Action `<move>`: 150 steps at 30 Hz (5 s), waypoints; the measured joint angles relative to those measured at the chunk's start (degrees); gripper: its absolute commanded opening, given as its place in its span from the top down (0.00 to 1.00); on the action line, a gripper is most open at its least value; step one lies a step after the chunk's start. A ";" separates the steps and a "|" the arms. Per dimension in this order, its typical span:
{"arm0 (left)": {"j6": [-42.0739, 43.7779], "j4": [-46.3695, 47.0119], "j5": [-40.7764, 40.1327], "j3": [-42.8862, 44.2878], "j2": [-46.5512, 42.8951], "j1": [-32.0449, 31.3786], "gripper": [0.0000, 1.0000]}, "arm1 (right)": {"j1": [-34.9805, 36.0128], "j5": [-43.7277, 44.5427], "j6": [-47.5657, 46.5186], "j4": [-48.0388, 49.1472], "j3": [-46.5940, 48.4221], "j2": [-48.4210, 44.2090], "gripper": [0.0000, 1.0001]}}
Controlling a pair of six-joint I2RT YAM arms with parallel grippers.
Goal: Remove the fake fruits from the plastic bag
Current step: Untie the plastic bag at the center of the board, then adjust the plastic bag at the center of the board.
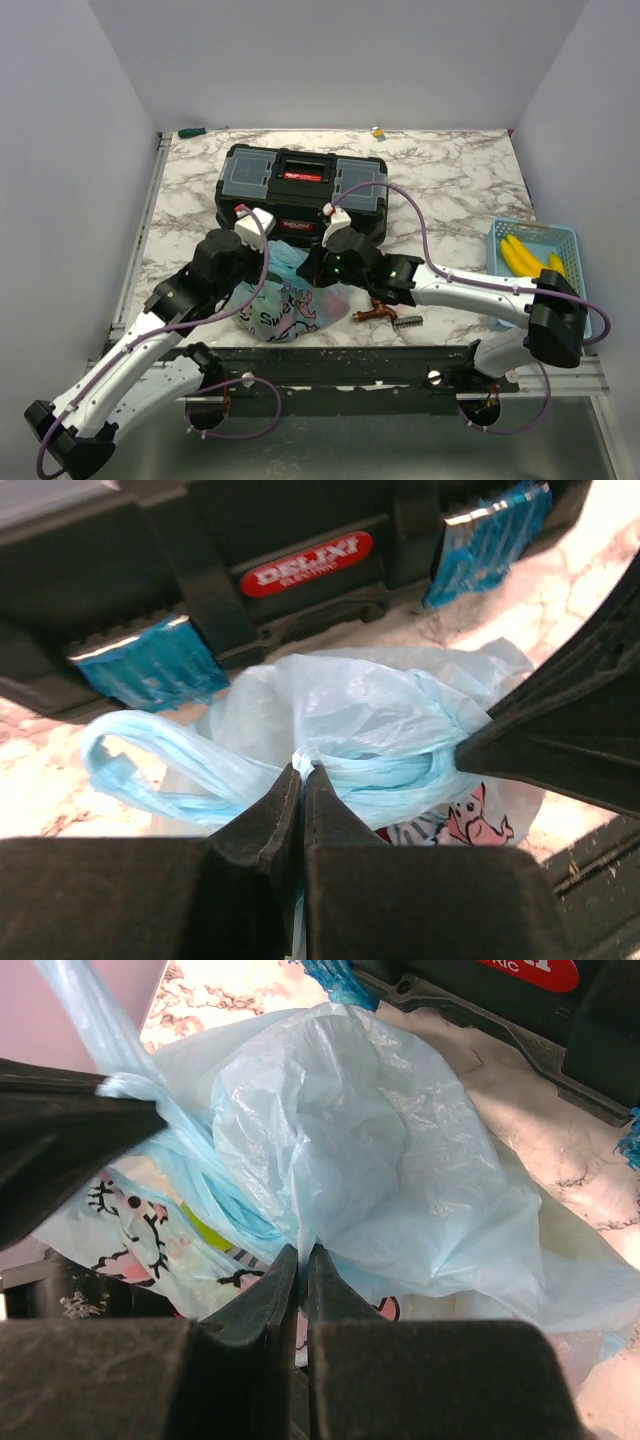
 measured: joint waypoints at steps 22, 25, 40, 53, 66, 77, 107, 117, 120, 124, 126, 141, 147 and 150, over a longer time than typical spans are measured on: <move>-1.77 2.27 -16.15 -4.52 -18.23 -0.52 1.00 | 0.02 10.93 -7.04 -7.63 2.58 -3.74 0.46; -1.57 2.45 -15.17 -4.52 -17.55 -0.52 1.00 | -0.07 8.02 -12.04 -7.72 5.05 -3.80 0.27; -1.07 3.13 -12.81 -4.55 -17.40 -0.52 1.00 | 0.94 -11.65 -24.63 -4.61 18.32 7.89 0.48; -0.98 3.13 -12.76 -4.68 -18.99 -0.52 1.00 | 1.99 7.19 -15.65 -0.37 4.94 -1.01 0.99; -1.38 3.56 -12.09 -5.79 -21.31 -0.55 0.85 | 1.99 13.97 10.88 19.28 -20.68 -21.68 0.99; -5.29 -4.92 -0.59 9.07 -11.43 -0.52 0.13 | 1.99 11.43 5.57 20.11 -19.32 -21.44 0.99; 2.64 -14.64 12.90 26.67 21.18 -0.57 0.91 | 1.99 8.70 -0.61 17.05 -19.34 -24.17 0.99; -8.26 -4.85 3.19 16.83 6.05 -0.46 1.00 | 1.99 19.69 14.69 14.86 -21.46 -27.34 0.99; -12.52 1.75 3.15 15.37 1.68 0.22 1.00 | 1.99 23.28 22.21 14.23 -22.36 -27.34 0.99; -19.37 9.84 5.66 14.38 -0.22 1.55 1.00 | 1.99 27.43 31.04 12.07 -22.03 -27.28 0.99; -22.73 13.66 8.52 13.70 -0.66 2.86 1.00 | 1.99 29.38 34.67 8.96 -20.50 -26.75 0.99; -33.70 28.81 38.40 13.92 0.26 25.05 1.00 | 1.92 35.52 10.69 16.04 -19.61 -35.08 0.99; -34.56 27.63 44.11 10.67 -1.14 31.45 1.00 | 1.90 30.51 -7.74 19.15 -22.60 -37.62 0.97; -34.95 26.49 45.48 5.57 -4.22 33.66 1.00 | 1.90 28.44 -13.73 16.70 -23.12 -38.45 0.89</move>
